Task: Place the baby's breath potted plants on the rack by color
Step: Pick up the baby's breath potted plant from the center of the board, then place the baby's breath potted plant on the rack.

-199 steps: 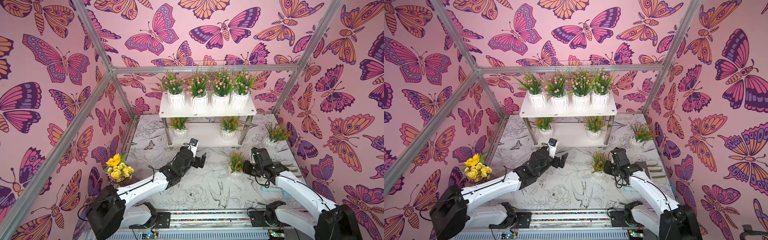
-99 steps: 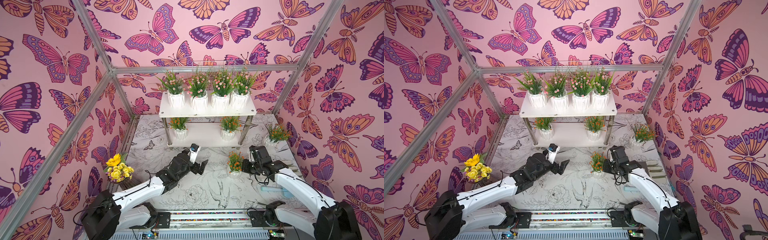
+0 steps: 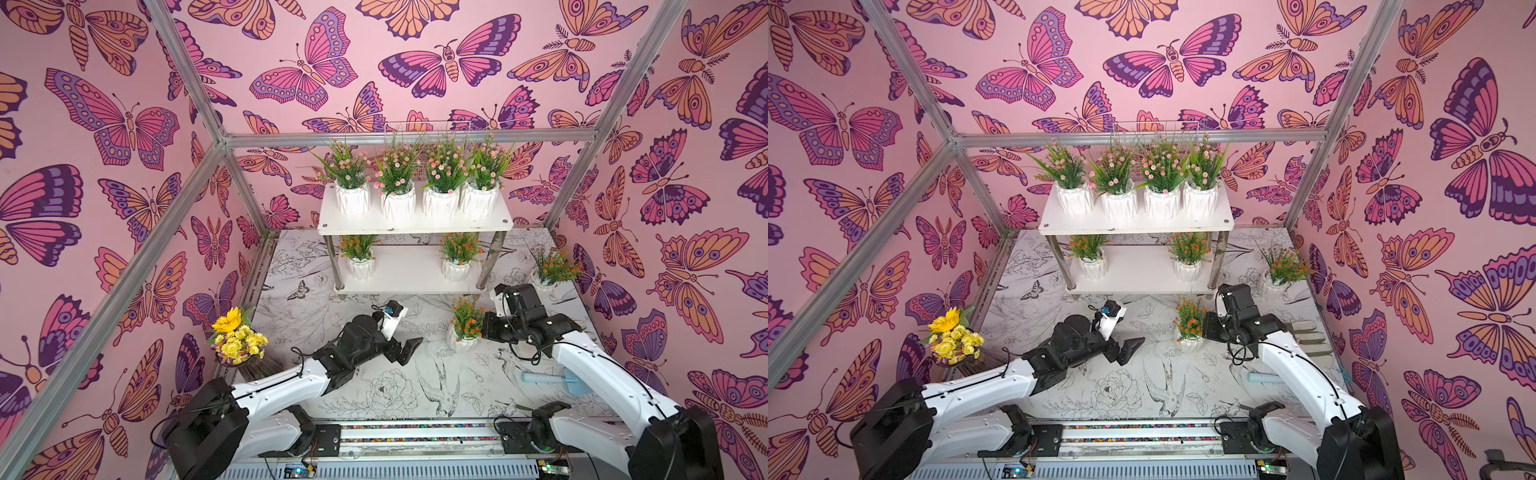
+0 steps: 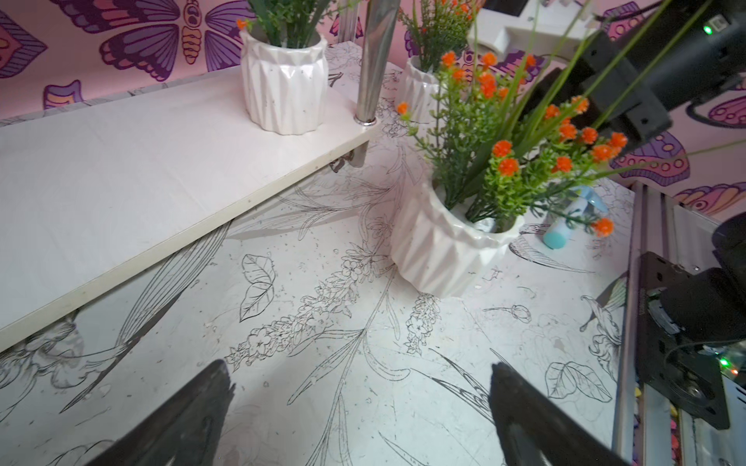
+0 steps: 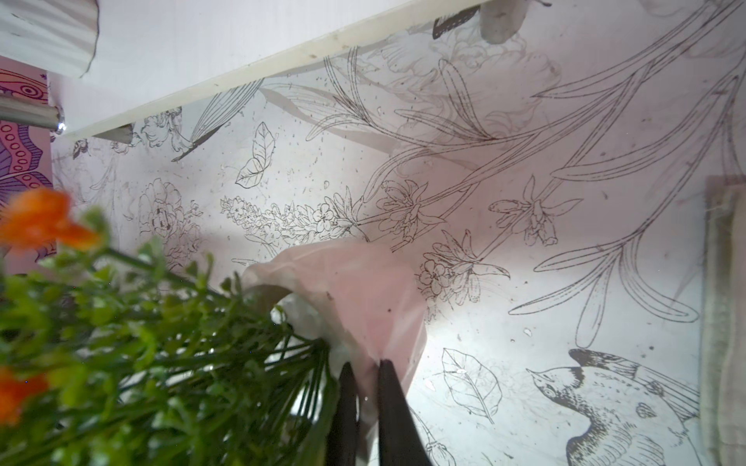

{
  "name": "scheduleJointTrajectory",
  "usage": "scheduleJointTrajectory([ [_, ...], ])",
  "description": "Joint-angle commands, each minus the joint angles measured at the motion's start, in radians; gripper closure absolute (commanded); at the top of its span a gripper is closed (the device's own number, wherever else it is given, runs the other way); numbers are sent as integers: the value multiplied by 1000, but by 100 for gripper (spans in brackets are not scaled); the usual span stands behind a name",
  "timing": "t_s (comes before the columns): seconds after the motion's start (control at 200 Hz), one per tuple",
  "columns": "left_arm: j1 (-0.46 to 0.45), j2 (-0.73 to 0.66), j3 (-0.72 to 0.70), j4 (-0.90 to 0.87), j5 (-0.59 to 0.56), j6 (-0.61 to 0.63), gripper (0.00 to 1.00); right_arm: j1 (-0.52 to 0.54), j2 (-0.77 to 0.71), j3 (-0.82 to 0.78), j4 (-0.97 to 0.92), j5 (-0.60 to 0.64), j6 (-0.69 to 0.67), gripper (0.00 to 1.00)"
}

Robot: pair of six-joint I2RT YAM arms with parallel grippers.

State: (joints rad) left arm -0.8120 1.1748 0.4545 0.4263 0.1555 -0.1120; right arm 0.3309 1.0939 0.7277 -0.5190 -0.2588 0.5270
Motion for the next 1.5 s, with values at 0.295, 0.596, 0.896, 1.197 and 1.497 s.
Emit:
scheduleJointTrajectory([
  [0.295, -76, 233, 18, 254, -62, 50, 0, 75, 51, 126, 82, -62, 31, 100],
  [0.596, -144, 363, 64, 408, -176, 95, 0, 128, 102, 152, 118, -62, 46, 100],
  [0.896, -212, 483, 139, 457, -293, 155, 0, 158, 130, 168, 135, -56, 56, 100],
  [1.197, -229, 536, 153, 535, -396, 146, 0, 174, 127, 171, 135, -63, 62, 100],
  [1.497, -233, 563, 160, 572, -443, 149, 0, 185, 117, 155, 152, -72, 84, 100],
])
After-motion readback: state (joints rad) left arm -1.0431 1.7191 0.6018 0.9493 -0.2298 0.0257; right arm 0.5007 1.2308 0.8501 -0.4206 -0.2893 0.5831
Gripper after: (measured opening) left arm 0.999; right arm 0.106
